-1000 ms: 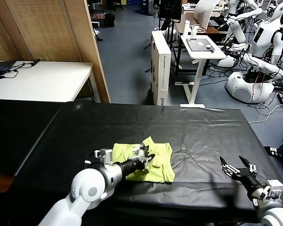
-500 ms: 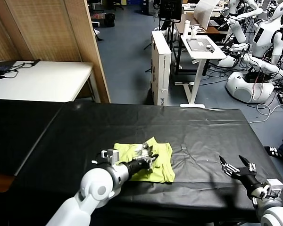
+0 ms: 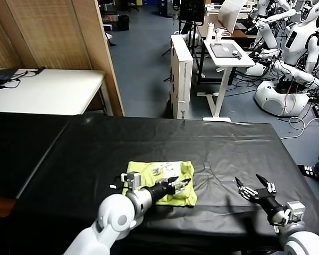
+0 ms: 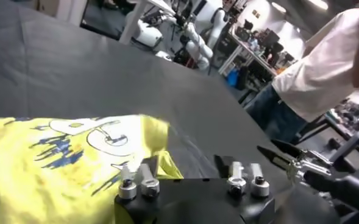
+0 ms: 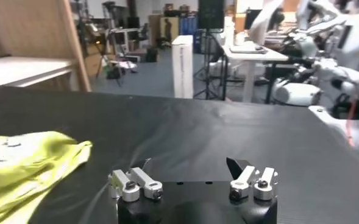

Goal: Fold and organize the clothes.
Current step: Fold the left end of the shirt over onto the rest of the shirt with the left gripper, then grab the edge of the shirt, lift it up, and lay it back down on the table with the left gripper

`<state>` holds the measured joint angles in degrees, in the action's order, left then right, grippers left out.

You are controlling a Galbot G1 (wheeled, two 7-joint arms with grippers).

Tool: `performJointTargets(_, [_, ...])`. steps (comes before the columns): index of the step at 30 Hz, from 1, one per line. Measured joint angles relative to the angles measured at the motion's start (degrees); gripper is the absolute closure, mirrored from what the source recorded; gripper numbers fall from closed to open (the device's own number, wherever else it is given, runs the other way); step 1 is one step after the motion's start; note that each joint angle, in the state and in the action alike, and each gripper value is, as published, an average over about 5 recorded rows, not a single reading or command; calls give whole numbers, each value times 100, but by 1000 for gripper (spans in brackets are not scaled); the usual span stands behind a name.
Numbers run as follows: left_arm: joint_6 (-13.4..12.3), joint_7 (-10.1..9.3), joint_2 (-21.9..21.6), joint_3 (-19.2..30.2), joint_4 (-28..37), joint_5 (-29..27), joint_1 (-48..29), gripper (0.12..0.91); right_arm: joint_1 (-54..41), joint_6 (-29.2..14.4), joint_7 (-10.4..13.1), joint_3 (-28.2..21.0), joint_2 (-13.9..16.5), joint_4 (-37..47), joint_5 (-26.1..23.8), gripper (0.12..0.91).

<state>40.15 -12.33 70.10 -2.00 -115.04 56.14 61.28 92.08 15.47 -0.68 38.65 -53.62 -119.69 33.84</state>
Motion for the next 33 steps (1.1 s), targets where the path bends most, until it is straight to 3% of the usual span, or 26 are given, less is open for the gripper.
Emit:
performJointTargets(9, [-223, -93, -450, -701, -565, 100, 270, 123, -471, 86, -358, -896, 415, -145, -241, 118])
performJointTargets(16, [-435, -78, -900, -1542, -861, -167, 746, 123, -987, 38, -360, -1879, 611, -60, -529, 118])
performJointTargets(19, [-627, 50, -926, -1818, -863, -448, 950, 123, -1135, 7, -363, -2164, 629, -15, -636, 118])
performJointTargets(25, [-1281, 482, -842, -2101, -700, -1201, 1358, 123, -1159, 30, -341, -2389, 591, 101, -1054, 118])
performJointTargets(30, [-1523, 551, -685, -2205, -544, -1549, 1630, 123, -1093, 141, -326, -2466, 565, 196, -1581, 118])
performJointTargets(33, [-1583, 559, -620, -2216, -534, -1659, 1714, 123, -1022, 91, -280, -2423, 571, 179, -1603, 118])
